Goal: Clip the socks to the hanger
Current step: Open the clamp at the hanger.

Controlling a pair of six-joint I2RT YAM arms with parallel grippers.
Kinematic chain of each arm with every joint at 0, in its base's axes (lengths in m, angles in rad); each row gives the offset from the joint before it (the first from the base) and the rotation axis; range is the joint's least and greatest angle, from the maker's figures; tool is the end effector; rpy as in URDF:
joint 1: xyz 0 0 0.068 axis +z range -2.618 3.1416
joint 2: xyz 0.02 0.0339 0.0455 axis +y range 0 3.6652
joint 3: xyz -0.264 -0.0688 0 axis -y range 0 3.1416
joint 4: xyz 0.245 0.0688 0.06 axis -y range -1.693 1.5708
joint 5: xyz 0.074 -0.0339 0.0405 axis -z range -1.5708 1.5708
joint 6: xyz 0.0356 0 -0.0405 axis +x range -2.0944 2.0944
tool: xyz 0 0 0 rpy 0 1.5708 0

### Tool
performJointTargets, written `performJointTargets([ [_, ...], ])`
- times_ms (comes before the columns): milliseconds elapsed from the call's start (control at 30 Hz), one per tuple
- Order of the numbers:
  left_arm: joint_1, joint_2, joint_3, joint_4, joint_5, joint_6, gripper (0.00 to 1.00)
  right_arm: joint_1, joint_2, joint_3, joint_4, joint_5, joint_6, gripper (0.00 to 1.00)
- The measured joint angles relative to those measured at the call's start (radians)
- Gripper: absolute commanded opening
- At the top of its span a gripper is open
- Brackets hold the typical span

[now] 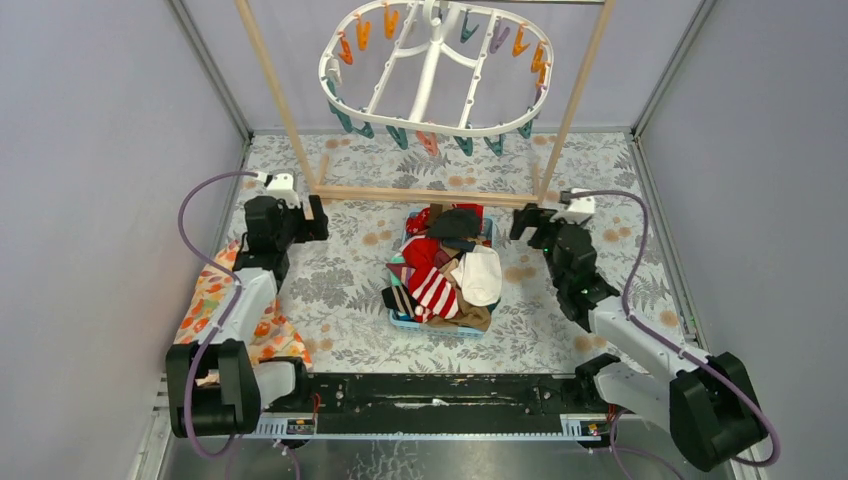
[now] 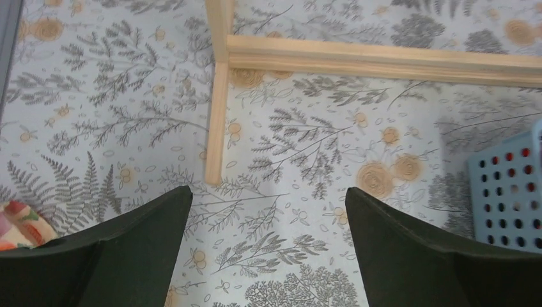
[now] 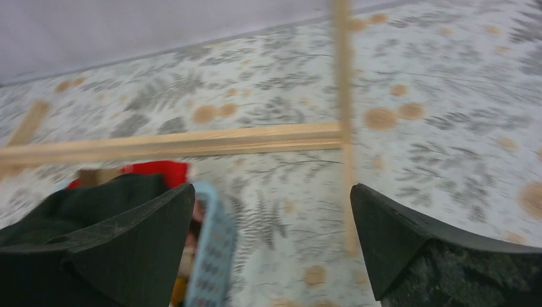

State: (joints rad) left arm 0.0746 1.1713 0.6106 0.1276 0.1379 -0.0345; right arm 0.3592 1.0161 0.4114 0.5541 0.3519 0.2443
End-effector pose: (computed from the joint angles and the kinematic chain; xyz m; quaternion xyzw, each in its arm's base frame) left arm 0.2555 0.0142 0.2314 -0.0088 0.8413 -0.0473 0.5384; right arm 0.2139 0.0672 0.2426 0.0794 0.7193 0.0805 0.6854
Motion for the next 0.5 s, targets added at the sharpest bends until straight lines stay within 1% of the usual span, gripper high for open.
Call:
performJointTargets([
  [100,0.007,-0.022,0.063,-0.088,0.061,0.01,0.99,0.118,0.031,0.052,-0.003,-0.007,-0.02,1.0],
  [167,0.011,-0.029,0.113,-0.137,0.109,0.022,0.99,0.161,0.051,0.096,-0.005,-0.032,-0.018,1.0],
  [233,0.014,-0.03,0.173,-0.194,0.161,0.034,0.98,0.18,0.063,0.134,-0.004,-0.06,-0.01,1.0],
  [333,0.032,-0.012,0.286,-0.298,0.253,0.044,0.99,0.225,0.083,0.193,-0.003,-0.084,-0.007,1.0],
  [433,0.069,0.02,0.379,-0.373,0.346,0.044,0.99,0.317,0.12,0.249,-0.003,-0.089,-0.026,1.0],
  [500,0.096,0.039,0.42,-0.407,0.402,0.04,0.98,0.39,0.143,0.273,-0.003,-0.093,-0.046,0.98],
])
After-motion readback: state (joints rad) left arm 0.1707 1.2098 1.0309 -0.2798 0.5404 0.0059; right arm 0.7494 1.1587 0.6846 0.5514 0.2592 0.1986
